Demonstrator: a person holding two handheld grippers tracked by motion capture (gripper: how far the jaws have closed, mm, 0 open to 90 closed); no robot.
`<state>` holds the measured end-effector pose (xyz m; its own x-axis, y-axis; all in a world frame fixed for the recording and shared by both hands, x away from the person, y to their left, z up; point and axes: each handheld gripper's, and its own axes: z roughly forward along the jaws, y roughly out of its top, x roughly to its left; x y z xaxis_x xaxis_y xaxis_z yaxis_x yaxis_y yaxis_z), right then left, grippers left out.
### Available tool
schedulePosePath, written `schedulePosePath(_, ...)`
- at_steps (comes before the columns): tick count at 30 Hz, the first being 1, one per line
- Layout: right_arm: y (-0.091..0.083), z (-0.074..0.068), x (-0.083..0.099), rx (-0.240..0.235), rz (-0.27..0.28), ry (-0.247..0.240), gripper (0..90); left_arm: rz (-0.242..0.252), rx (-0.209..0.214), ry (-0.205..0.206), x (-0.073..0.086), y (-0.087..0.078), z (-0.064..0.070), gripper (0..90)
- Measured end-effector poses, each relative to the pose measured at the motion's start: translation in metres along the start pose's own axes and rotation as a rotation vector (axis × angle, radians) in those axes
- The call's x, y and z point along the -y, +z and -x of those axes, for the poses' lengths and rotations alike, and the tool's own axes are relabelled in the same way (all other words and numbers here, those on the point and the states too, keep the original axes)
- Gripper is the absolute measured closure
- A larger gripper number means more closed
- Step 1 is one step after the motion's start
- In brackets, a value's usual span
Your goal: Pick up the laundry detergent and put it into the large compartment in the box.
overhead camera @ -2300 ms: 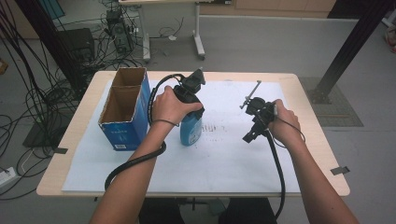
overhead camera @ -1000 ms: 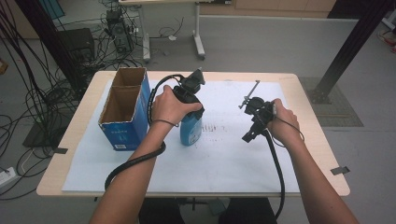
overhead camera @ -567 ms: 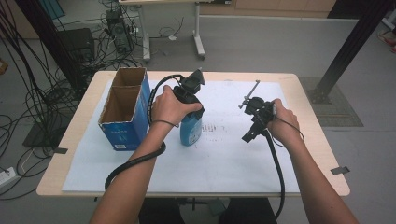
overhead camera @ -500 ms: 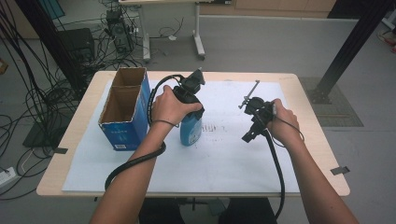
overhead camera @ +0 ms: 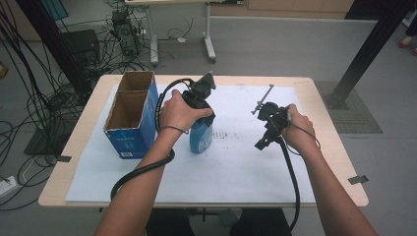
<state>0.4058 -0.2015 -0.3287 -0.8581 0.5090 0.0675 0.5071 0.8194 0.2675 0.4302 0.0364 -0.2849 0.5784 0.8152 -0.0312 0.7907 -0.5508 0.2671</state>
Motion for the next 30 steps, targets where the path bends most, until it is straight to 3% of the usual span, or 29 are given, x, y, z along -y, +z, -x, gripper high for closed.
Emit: schedulePosePath(30,0.0011,-0.0011,-0.0019,0.003,-0.006,0.003,6.7,0.009,-0.005,0.003,0.0008,0.0002,0.0004,37.2)
